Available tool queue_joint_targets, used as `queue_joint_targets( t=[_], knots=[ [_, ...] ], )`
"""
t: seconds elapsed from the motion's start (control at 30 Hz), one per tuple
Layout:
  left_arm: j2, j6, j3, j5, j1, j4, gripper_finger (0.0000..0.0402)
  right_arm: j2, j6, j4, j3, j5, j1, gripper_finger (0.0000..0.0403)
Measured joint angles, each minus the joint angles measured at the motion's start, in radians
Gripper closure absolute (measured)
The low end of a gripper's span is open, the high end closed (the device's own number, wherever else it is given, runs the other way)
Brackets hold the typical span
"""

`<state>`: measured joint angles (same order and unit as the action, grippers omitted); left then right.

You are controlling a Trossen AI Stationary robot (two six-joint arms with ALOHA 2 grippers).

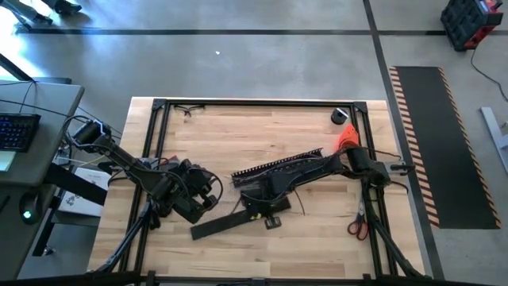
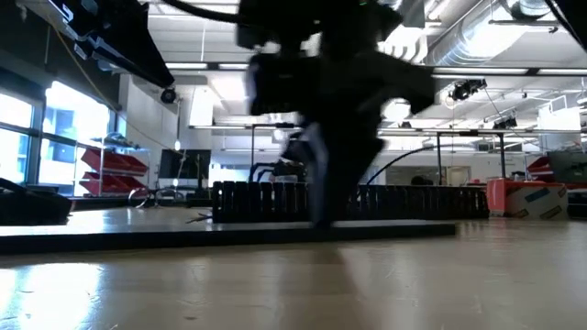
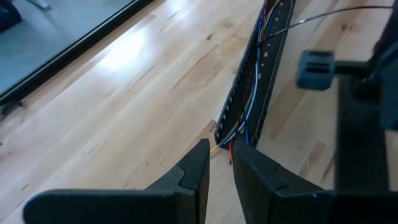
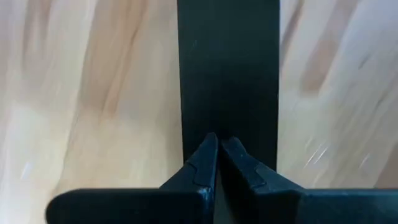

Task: Ziptie cables
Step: Close the black cable duct

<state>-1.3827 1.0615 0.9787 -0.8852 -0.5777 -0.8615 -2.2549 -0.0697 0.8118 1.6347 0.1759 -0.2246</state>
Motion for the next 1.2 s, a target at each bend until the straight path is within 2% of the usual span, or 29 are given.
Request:
queue_joint_targets(
  t=[0.1, 0.27, 0.4, 0.47, 0.57, 0.67, 0.8, 1.0, 1.1, 1.2],
  knots=[
    [0.000, -0.002, 0.000, -0.012, -0.002, 0.001, 0.0351, 0.087, 0.010, -0.019, -0.113, -0.013, -0.015, 0.0403],
    [0.000, -0.030, 0.000, -0.048, -0.012, 0.014, 0.0351, 0.342, 0.065, -0.206, -0.423, -0.068, -0.015, 0.0403],
    [0.000, -0.074, 0.000, -0.055, -0.012, 0.044, 0.0351, 0.545, 0.075, -0.453, -0.663, -0.068, -0.026, 0.0403],
    [0.000, -0.102, 0.000, -0.060, -0.012, 0.064, 0.0351, 0.609, 0.085, -0.569, -0.774, -0.062, -0.038, 0.0400],
    [0.000, -0.129, 0.000, -0.069, -0.011, 0.088, 0.0351, 0.674, 0.092, -0.741, -0.908, -0.054, -0.057, 0.0374],
    [0.000, -0.131, 0.000, -0.069, -0.009, 0.101, 0.0351, 0.687, 0.106, -0.917, -1.018, -0.051, -0.075, 0.0325],
    [0.000, -0.126, 0.001, -0.068, -0.004, 0.106, 0.0351, 0.678, 0.123, -1.162, -1.116, -0.052, -0.092, 0.0234],
    [0.000, -0.122, 0.001, -0.069, 0.004, 0.125, 0.0351, 0.625, 0.115, -1.280, -1.117, -0.113, -0.097, 0.0101],
    [0.000, -0.123, 0.001, -0.067, 0.009, 0.135, 0.0351, 0.563, 0.114, -1.320, -1.096, -0.126, -0.097, 0.0070],
    [0.000, -0.124, 0.001, -0.069, 0.009, 0.154, 0.0351, 0.499, 0.113, -1.357, -1.072, -0.146, -0.097, 0.0064]
  ],
)
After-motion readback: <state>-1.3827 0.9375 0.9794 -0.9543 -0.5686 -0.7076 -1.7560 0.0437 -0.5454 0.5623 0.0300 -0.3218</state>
